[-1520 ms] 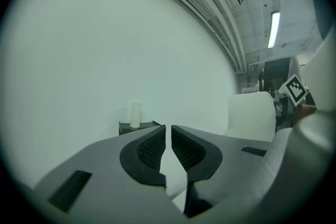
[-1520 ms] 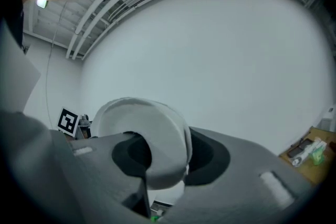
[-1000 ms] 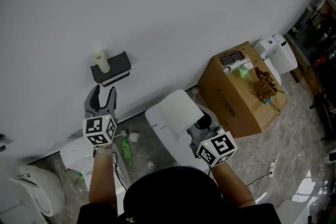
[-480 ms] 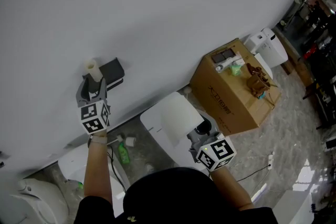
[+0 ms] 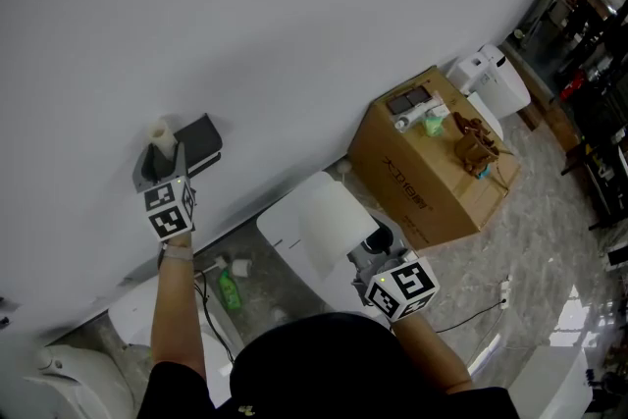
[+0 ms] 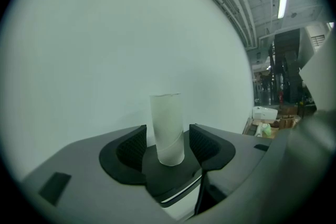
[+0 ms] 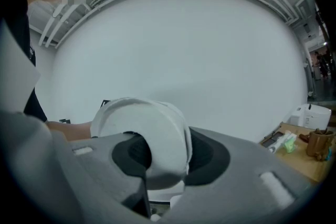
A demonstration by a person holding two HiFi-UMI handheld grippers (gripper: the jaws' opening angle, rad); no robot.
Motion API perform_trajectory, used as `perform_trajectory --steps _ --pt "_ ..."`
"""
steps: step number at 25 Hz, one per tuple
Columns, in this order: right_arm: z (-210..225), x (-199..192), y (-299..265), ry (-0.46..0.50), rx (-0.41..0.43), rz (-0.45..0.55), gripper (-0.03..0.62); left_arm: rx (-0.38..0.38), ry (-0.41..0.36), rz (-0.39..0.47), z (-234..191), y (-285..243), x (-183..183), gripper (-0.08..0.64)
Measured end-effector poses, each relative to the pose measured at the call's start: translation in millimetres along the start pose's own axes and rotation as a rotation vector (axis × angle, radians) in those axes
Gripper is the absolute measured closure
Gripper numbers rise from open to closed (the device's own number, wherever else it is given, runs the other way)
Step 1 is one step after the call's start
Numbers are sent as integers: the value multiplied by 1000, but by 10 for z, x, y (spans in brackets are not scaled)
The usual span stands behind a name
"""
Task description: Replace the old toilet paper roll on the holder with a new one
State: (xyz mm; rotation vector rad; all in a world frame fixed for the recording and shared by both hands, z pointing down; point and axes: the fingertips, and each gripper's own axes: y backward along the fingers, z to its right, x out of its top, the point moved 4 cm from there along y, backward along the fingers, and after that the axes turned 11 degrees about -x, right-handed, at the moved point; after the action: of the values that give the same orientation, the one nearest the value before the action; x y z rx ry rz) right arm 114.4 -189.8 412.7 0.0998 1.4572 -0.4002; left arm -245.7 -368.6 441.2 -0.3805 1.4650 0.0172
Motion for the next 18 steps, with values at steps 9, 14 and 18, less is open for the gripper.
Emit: perform_trajectory --steps 9,14,18 --pt "-17 5 27 2 8 4 457 18 -13 -37 -119 -21 -48 374" --pt "-8 1 51 3 19 6 457 10 -9 -36 -105 -10 -43 376" --pt "-19 9 61 6 29 7 457 -5 -3 -7 -78 71 12 376"
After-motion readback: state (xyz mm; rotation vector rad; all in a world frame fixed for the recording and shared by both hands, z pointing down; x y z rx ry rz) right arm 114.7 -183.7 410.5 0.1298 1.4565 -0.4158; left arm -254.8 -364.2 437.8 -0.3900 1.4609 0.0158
